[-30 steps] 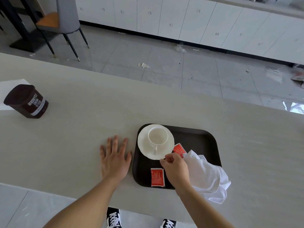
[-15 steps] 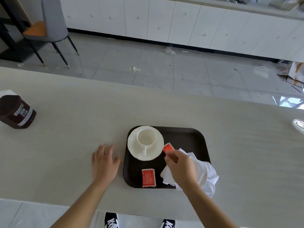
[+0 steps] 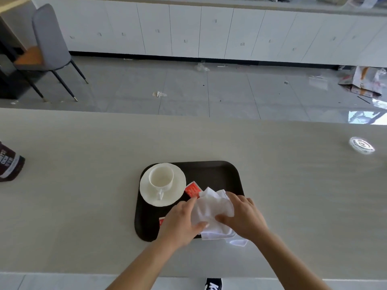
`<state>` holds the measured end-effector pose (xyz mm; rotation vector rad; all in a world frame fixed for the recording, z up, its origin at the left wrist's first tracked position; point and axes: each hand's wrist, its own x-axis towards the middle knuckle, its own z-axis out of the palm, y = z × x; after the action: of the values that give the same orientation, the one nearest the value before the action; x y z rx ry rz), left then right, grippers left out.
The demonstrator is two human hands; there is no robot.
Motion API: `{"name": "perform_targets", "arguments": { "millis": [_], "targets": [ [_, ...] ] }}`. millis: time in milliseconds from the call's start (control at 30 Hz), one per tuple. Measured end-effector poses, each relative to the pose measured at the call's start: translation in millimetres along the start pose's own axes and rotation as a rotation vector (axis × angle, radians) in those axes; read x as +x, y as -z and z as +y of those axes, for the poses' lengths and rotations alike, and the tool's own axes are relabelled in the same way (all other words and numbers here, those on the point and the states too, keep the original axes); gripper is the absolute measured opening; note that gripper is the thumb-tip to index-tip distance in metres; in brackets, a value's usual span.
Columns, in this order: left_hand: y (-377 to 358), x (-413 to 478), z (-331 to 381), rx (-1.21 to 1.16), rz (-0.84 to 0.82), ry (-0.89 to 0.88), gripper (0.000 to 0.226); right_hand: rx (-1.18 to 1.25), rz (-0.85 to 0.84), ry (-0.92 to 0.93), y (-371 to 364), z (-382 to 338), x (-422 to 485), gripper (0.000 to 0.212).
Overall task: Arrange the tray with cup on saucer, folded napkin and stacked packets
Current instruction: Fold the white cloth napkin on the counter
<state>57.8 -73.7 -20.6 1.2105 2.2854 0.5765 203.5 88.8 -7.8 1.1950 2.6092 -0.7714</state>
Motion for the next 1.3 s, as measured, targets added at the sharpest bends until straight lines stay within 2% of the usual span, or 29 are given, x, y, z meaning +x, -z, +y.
{"name": "perform_targets", "arguments": {
  "millis": [67, 133, 167, 233, 300, 367, 500, 633, 900, 1033, 1167, 1233, 1300],
  "targets": [
    [-5, 5, 6, -0.059, -0.009, 0.042, 0.077, 0.006, -0.008, 0.017, -1, 5, 3, 0.064],
    [-9, 6, 13, -0.135, 0.035, 0.071, 0.073, 0.056, 0.017, 0.04, 0, 7, 5, 0.033],
    [-11, 6, 16, -0.162, 0.062, 0.089, 0.07, 0.105, 0.028, 0.041, 1, 7, 5, 0.024],
    [-13, 4, 23, -0.192, 0.123, 0.12, 0.056, 0.201, 0.041, 0.04, 3, 7, 4, 0.02],
    [-11, 1, 33, -0.22, 0.204, 0.141, 0.031, 0.269, 0.069, 0.052, 10, 7, 3, 0.015],
    [-4, -2, 42, -0.333, 0.276, 0.189, 0.013, 0.308, 0.094, 0.095, 24, 7, 1, 0.014],
    [20, -3, 66, -0.571, 0.333, 0.193, 0.014, 0.35, 0.153, 0.16, 67, 5, -7, 0.014],
    [41, 12, 98, -0.621, 0.34, 0.085, 0.015, 0.399, 0.255, 0.149, 109, 12, -13, 0.018],
    [16, 70, 164, -0.659, 0.162, -0.012, 0.008, 0.295, 0.442, -0.013, 148, 71, -25, 0.015],
    [-8, 83, 195, -0.807, 0.142, 0.053, 0.013, 0.206, 0.51, -0.008, 165, 114, -30, 0.018],
    [-20, 93, 220, -0.741, 0.242, -0.039, 0.013, 0.228, 0.619, 0.081, 185, 154, -23, 0.024],
    [-27, 95, 229, -0.679, 0.286, -0.096, 0.013, 0.22, 0.632, 0.165, 191, 175, -17, 0.027],
    [-41, 94, 235, -0.595, 0.275, -0.137, 0.015, 0.193, 0.612, 0.175, 192, 203, -12, 0.036]
  ]
}}
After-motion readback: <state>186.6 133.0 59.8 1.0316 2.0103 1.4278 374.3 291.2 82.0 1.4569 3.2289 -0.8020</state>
